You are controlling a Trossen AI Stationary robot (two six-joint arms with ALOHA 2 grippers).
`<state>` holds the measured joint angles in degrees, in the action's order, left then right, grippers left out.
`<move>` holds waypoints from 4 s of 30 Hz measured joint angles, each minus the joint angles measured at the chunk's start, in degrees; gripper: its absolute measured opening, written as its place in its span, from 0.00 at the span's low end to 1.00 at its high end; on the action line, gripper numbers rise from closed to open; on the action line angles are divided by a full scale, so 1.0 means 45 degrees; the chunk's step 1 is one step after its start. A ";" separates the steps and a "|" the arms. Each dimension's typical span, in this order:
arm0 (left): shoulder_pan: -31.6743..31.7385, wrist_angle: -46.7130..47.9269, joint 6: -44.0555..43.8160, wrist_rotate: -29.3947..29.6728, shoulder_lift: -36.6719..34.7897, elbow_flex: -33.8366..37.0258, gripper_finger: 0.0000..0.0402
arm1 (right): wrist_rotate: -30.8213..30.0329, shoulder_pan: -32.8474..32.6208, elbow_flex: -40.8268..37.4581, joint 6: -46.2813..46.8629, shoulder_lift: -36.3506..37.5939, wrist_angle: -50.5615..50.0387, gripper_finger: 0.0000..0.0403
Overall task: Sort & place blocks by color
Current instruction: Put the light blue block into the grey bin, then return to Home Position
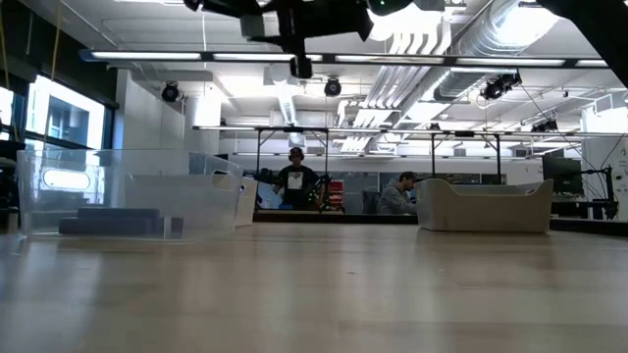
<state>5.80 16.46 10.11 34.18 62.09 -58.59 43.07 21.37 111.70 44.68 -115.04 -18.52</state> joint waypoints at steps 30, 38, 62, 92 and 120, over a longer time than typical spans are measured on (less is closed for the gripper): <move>0.0971 0.2641 0.0664 -0.0417 -0.0347 0.0000 0.55 | -1.1602 0.0407 0.0000 -0.2112 -0.0015 -1.1395 0.30; 0.0971 0.2982 0.0664 -0.0511 -0.0344 0.0000 0.55 | -1.3312 0.0402 0.0000 -0.1342 -0.0015 -1.3498 0.30; 0.0971 0.3072 0.0086 -0.0904 -0.0342 0.0000 0.55 | -1.4786 0.0384 -0.3311 -0.0594 0.0002 -1.5890 0.30; 0.0971 0.3048 -0.0591 -0.0962 -0.0332 0.0000 0.55 | -1.2748 0.1174 -0.5464 -0.4374 0.0029 -1.4553 0.41; 0.0944 0.2738 -0.3966 -0.5302 -0.3355 0.0332 0.55 | -1.2804 -0.0352 0.0180 -0.3254 0.0346 -1.5560 0.56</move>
<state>10.05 28.78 -7.73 10.32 47.00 -57.09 -14.55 19.79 112.51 30.03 -113.49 -88.54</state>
